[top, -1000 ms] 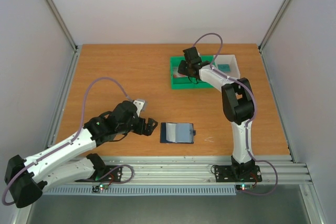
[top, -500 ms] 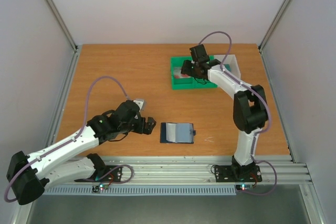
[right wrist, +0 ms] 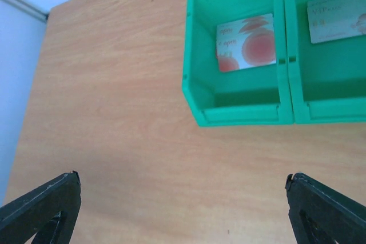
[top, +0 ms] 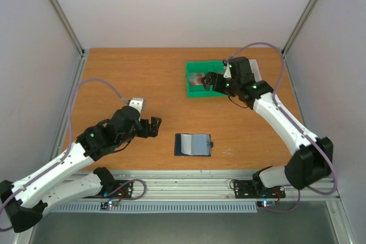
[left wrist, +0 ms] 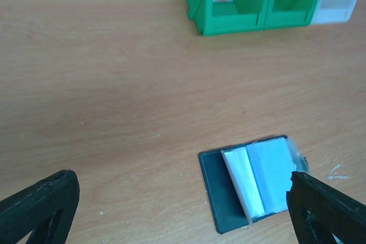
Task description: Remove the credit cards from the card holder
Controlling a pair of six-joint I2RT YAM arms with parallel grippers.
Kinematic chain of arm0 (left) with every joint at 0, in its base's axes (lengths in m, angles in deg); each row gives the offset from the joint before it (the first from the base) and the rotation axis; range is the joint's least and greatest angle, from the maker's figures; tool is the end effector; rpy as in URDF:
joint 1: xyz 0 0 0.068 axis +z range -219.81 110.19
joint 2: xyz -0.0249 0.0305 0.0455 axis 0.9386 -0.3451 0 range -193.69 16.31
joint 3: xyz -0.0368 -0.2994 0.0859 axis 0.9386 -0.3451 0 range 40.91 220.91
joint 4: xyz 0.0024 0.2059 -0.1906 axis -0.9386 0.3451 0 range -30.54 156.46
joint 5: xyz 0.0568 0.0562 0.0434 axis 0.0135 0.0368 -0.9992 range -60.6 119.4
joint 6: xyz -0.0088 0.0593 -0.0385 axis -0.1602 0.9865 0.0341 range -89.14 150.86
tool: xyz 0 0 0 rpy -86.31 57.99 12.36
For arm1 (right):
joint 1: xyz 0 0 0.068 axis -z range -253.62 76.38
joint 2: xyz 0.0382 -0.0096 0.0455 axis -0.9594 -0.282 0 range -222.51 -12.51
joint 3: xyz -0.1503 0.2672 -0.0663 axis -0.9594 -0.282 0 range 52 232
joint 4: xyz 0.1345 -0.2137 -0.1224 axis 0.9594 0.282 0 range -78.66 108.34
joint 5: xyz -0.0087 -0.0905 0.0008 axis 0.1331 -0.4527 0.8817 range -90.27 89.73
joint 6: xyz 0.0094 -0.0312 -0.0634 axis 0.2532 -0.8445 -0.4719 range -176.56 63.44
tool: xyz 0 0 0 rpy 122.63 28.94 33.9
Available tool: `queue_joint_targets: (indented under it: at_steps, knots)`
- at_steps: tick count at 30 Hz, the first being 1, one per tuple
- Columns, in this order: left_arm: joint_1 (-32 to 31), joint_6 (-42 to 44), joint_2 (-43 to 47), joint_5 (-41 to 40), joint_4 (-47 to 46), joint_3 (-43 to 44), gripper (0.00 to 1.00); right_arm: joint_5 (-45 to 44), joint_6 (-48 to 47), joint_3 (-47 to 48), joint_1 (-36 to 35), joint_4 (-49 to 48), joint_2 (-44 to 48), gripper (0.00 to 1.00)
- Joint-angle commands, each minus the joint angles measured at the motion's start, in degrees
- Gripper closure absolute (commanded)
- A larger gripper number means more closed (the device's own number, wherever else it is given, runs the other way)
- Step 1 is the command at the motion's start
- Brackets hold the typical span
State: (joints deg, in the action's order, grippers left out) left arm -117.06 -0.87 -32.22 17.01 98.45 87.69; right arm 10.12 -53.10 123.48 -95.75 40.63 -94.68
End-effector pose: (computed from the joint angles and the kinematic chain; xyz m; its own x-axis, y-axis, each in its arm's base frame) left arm 0.1340 -0.1265 0.3090 -0.6959 -0.0038 -0.7181 0.2832 0.9175 -0.2793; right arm 0.3212 0.1420 0.3418 -0.6243 -0.1897 -0.7578 -0.4616 0.8721 0.1621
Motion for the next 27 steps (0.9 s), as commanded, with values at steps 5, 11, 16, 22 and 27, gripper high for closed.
queue_joint_targets:
  at_steps: [5, 11, 16, 22, 27]
  knots:
    - [0.20, -2.24, 4.40, -5.00, 1.10, 2.80, 0.01, 6.09, -4.42, -6.31, -0.21, 10.31, 14.09, 0.02]
    - [0.19, -3.39, 5.74, -3.12, 1.11, 4.02, 0.01, 12.00, -4.37, -10.84, -0.28, 14.69, 23.04, 0.01]
    - [0.16, -4.29, 8.96, -0.35, -3.03, 1.67, 0.01, 12.41, -3.64, -14.79, -0.28, 16.90, 30.43, 0.02]
    - [0.16, -4.32, 10.07, -1.66, -2.80, 0.70, 0.01, 12.50, -0.73, -19.72, -0.28, 17.13, 38.44, 0.01]
    - [0.20, -4.05, 11.57, -0.66, -5.84, -1.48, 0.01, 10.92, -1.18, -22.44, -0.28, 17.70, 44.45, 0.02]
